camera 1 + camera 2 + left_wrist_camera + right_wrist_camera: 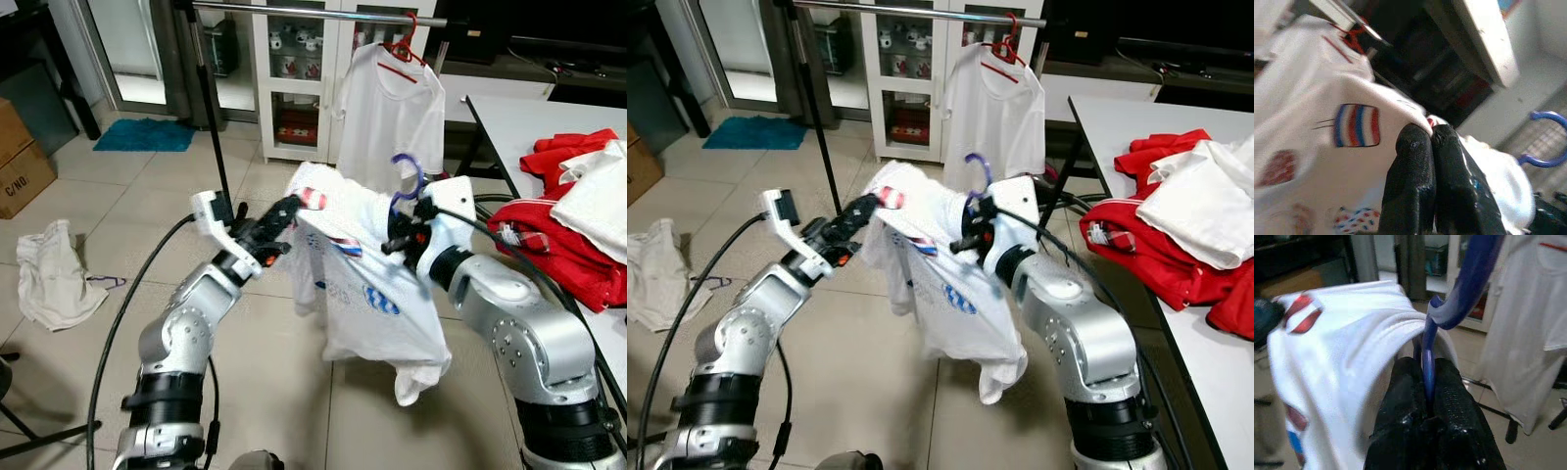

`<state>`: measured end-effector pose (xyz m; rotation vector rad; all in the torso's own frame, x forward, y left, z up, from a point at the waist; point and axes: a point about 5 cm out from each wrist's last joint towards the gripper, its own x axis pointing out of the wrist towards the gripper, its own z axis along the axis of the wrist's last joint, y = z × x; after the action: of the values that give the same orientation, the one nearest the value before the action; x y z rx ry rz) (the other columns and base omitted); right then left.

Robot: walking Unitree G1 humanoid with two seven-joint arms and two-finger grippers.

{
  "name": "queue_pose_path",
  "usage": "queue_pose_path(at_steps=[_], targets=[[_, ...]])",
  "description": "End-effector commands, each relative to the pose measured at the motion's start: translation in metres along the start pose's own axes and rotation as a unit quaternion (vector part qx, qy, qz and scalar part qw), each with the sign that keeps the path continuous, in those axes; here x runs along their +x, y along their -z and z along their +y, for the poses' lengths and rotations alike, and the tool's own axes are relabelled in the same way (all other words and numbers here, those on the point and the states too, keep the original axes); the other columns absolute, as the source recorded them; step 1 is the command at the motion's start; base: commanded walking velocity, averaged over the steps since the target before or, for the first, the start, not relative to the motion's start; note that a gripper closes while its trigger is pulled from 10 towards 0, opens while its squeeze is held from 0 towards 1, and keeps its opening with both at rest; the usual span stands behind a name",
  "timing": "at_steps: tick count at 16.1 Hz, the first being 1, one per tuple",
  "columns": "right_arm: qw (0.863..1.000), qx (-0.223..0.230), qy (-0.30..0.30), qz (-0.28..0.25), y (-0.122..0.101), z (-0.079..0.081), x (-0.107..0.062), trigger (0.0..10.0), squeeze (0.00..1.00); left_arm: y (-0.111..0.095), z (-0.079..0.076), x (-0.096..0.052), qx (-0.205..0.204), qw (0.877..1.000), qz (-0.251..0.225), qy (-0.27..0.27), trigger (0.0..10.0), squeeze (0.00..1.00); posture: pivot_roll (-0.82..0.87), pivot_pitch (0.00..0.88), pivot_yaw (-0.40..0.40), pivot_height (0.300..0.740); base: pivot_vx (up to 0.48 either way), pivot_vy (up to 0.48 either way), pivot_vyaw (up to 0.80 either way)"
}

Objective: Hang hanger

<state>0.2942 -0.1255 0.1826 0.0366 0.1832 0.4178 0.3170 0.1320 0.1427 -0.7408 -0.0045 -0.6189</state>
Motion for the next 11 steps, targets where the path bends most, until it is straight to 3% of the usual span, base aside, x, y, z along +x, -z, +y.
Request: queue_pose_path(at_steps=[1,7,11], targets=[[0.998,0.006,0.054,-0.019,-0.007,-0.016,-0.002,10.0,0.0,-0.011,0.002,-0.007,0.016,0.999,-0.033,-0.027,0.0,0.0,0.03,0.0,0.019,0.74,0.0,0.0,0.0],[0.989,0.03,0.132,-0.058,-0.021,-0.043,-0.004,10.0,0.0,-0.011,0.026,-0.025,0.053,0.985,-0.063,-0.152,0.0,0.0,0.04,0.0,0.005,0.74,0.0,0.0,0.0],[0.988,0.039,0.125,-0.08,-0.029,-0.039,0.0,10.0,0.0,0.006,0.02,-0.022,0.08,0.985,-0.027,-0.153,0.0,0.0,0.04,0.0,-0.001,0.74,0.0,0.0,0.0]])
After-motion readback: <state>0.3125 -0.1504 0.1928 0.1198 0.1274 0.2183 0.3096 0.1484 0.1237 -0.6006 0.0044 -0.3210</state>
